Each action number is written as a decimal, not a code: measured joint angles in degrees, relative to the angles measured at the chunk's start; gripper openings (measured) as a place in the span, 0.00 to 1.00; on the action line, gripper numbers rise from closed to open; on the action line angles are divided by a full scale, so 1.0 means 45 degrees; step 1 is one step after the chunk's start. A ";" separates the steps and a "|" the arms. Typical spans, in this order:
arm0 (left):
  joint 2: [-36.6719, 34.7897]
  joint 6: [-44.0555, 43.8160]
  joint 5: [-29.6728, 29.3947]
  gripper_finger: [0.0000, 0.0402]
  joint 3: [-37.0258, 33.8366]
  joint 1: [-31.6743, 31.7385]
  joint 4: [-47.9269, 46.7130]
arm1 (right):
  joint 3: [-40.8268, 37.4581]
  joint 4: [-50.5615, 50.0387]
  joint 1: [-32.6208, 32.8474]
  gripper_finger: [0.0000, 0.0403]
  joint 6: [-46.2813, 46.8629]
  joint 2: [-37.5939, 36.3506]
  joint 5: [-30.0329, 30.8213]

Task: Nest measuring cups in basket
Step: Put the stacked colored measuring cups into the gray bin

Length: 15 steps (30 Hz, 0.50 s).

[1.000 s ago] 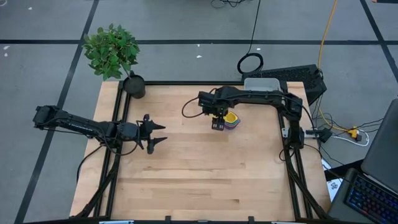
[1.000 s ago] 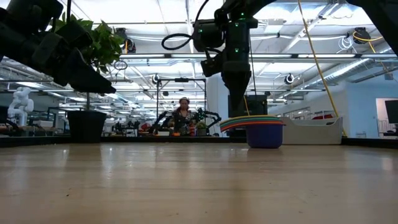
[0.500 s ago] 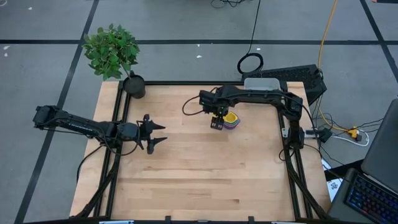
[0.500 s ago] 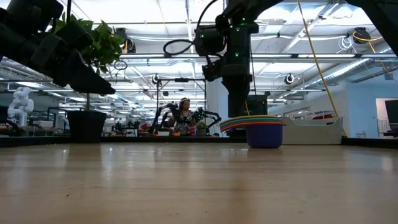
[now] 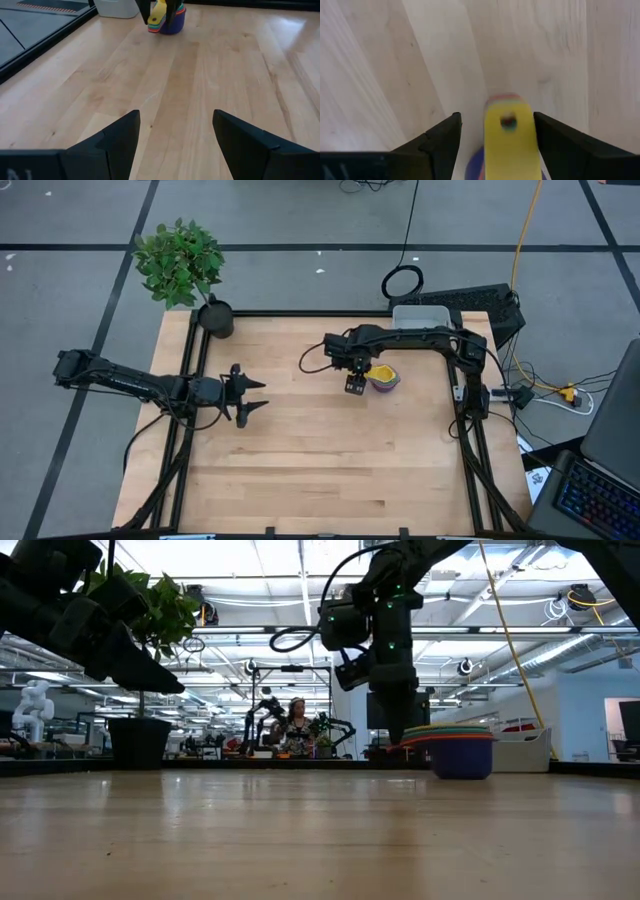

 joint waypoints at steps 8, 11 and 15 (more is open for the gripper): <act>0.0000 -0.0059 0.0002 0.64 0.0000 0.0000 -0.0026 | 0.0000 -0.0393 -0.0004 0.58 -0.0038 0.0000 0.0000; 0.0000 -0.0080 0.0000 0.64 0.0000 0.0000 -0.0102 | 0.0000 -0.0668 -0.0010 0.58 -0.0047 0.0000 0.0054; 0.0000 -0.0082 0.0005 0.64 0.0000 0.0000 -0.0134 | 0.0000 -0.1055 -0.0015 0.58 -0.0071 0.0000 0.0078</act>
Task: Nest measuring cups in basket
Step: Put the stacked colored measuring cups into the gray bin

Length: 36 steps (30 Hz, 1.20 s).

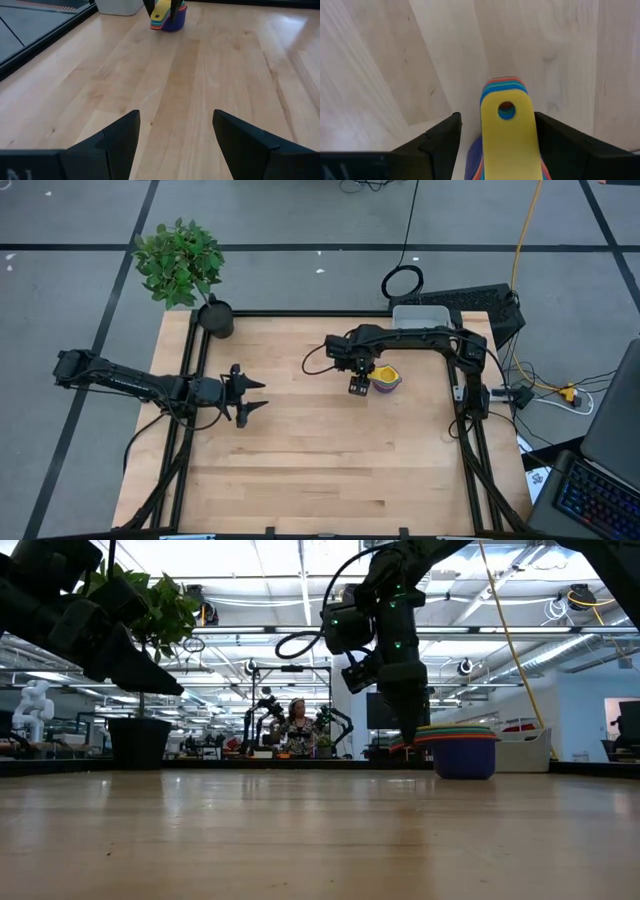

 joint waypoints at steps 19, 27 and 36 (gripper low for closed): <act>0.0000 -0.0342 0.0000 0.64 0.0000 0.0000 -0.0497 | 0.0000 -0.0537 -0.0063 0.58 -0.0194 0.0000 0.0368; 0.0001 -0.0339 0.0000 0.64 0.0000 0.0000 -0.0515 | -0.0005 -0.0514 -0.0063 0.58 -0.0189 0.0000 0.0369; 0.0001 -0.0339 -0.0002 0.64 0.0000 -0.0005 -0.0527 | -0.0512 -0.0169 -0.0063 0.58 -0.0111 -0.0019 0.0316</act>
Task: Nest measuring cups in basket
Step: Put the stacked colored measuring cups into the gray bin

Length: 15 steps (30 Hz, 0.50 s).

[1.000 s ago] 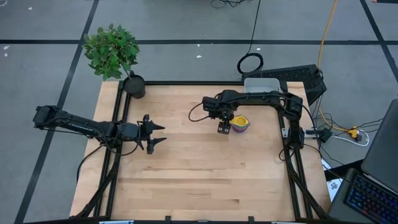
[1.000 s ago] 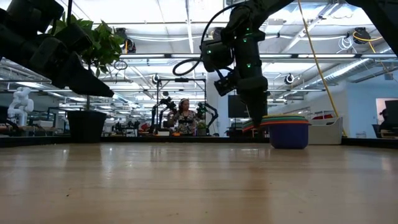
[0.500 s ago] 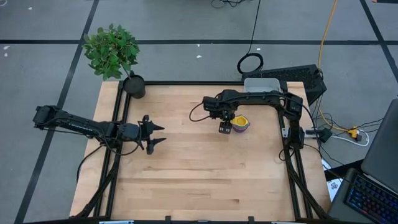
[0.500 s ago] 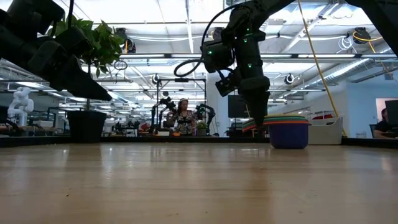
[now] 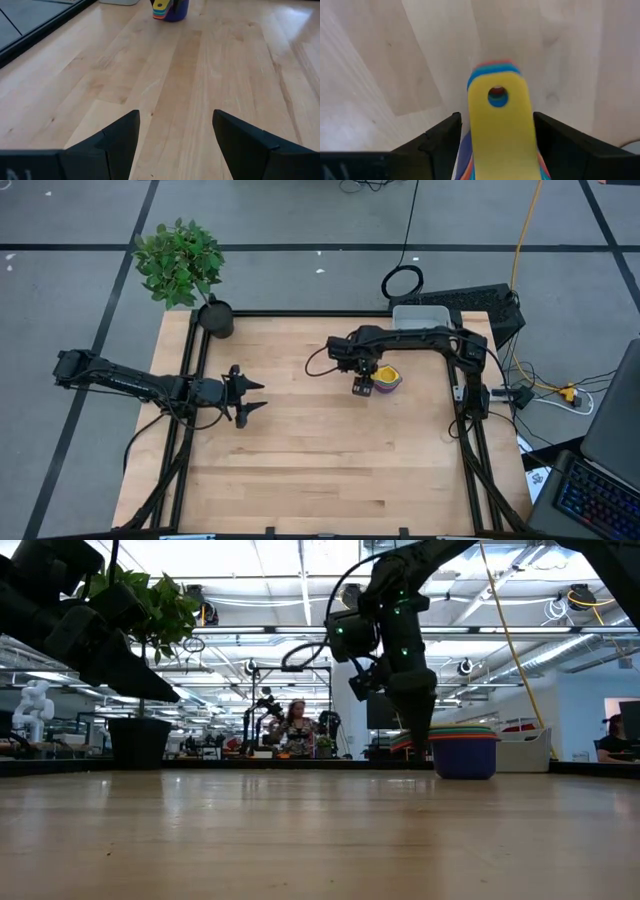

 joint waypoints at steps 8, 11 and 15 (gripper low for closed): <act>0.0003 -0.0008 -0.0002 0.64 0.0000 0.0000 0.0000 | -0.0513 0.0138 0.0000 0.58 -0.0182 -0.0013 -0.0005; 0.0002 -0.0044 -0.0002 0.64 0.0000 0.0000 -0.0002 | -0.0518 0.0190 0.0000 0.58 -0.0297 -0.0209 0.0080; 0.0003 -0.0061 -0.0002 0.64 0.0000 0.0000 -0.0005 | -0.0518 0.0245 -0.0010 0.58 -0.0321 -0.0585 0.0642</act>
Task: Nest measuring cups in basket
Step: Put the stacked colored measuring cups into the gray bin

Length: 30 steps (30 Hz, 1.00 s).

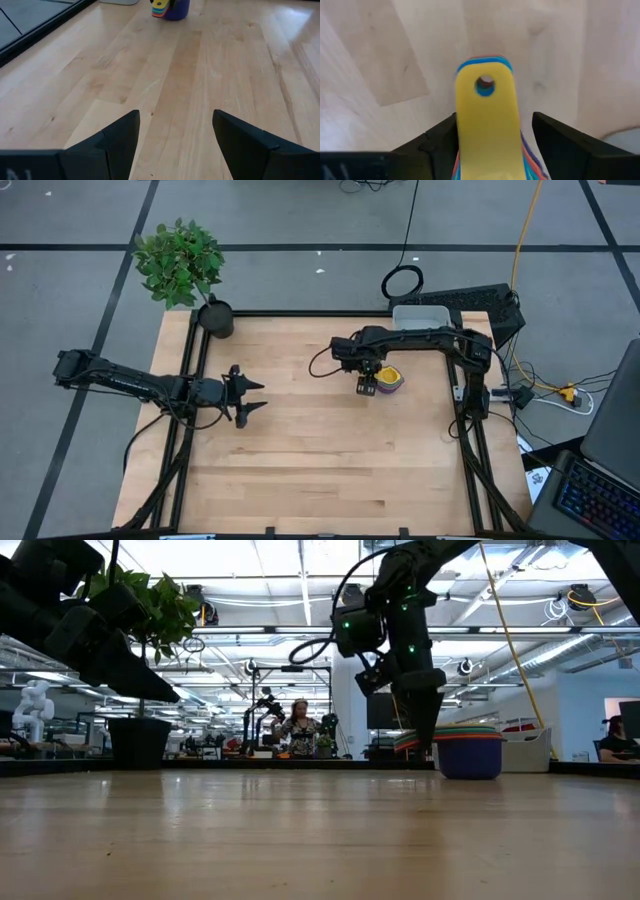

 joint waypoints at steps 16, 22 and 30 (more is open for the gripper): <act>0.0001 -0.0096 0.0000 0.64 0.0000 0.0000 -0.0087 | -0.1108 0.0402 -0.0005 0.58 0.0350 -0.0202 -0.0069; 0.0001 -0.0103 0.0000 0.64 0.0000 0.0000 -0.0092 | -0.1399 0.0748 -0.0005 0.58 0.0346 -0.0193 -0.0075; 0.0001 -0.0132 0.0003 0.64 0.0000 0.0000 -0.0092 | -0.1399 0.1047 -0.0005 0.58 0.0345 -0.0193 -0.0079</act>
